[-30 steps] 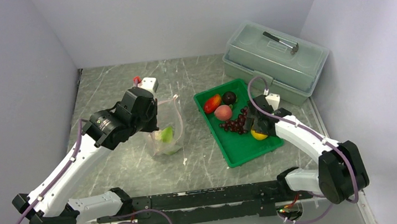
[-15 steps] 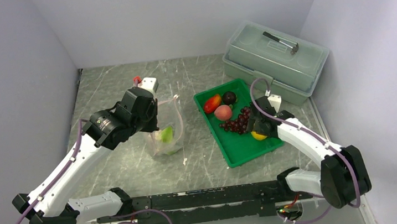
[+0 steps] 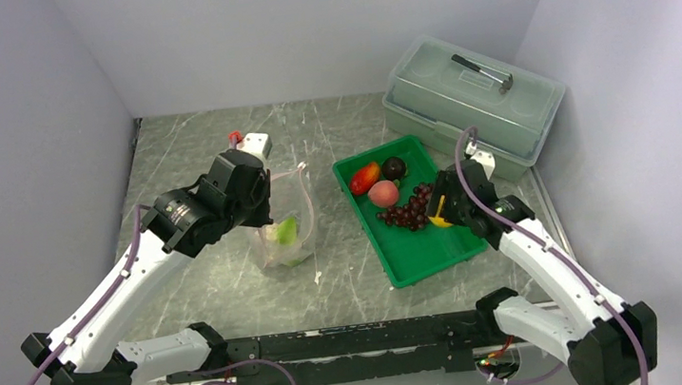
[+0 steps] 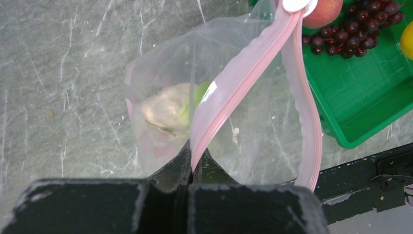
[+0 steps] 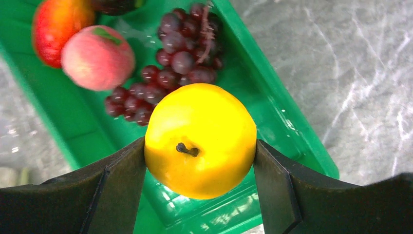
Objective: Place the food in the zip-top bag and seal the zipper
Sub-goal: Pick up the fake fruit from the bin, then place the fake fruit in the zipper food storage bag.
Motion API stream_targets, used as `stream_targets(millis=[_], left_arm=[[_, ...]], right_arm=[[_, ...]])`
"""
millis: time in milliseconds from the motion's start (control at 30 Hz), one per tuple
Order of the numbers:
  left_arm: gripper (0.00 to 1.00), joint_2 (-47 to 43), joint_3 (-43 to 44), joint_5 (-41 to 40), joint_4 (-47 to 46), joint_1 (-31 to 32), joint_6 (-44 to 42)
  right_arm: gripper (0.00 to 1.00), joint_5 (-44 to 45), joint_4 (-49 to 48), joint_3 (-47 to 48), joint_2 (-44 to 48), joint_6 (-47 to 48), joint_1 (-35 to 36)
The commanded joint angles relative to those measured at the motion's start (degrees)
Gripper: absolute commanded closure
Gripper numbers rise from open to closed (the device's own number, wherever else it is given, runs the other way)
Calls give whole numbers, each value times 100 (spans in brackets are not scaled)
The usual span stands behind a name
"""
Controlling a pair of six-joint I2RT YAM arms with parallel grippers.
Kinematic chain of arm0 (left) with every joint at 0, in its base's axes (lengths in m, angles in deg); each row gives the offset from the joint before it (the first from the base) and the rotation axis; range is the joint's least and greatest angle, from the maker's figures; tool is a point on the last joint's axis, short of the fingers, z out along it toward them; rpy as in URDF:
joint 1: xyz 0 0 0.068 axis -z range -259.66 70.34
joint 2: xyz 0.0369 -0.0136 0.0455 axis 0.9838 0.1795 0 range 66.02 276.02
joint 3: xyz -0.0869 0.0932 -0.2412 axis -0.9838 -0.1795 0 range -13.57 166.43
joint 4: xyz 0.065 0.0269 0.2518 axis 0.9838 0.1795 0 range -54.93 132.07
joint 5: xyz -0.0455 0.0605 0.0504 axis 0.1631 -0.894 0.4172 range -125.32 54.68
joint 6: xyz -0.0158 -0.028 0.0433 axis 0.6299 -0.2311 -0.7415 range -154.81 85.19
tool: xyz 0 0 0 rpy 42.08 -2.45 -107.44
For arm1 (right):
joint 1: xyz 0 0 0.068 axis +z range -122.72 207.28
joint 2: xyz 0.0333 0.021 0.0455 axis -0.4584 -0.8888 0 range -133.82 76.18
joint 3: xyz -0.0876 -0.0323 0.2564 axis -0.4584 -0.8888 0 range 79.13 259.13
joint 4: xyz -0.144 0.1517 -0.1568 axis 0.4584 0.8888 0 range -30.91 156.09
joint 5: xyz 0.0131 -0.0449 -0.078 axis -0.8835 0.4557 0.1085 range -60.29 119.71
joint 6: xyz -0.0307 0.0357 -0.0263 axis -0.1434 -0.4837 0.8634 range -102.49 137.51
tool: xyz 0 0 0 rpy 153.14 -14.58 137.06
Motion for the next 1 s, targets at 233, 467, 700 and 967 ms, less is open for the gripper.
stream_targets(millis=[233,467,700,967], left_arm=[[100,47,41,12,-122,-24,34],[100,88,118,54,-79,-27,44],[100,116,170,73,-35,-20,54],[100,134,199,143,-9,-31,50]], right_arm=[[48,-1924,-571,733,868,237,20],[49,-2755,-1103,1203,940,120,241],[49,-2664,-1633,1649,740,-42,1084],[48,-2076,-1991,2287,91,15,2297]])
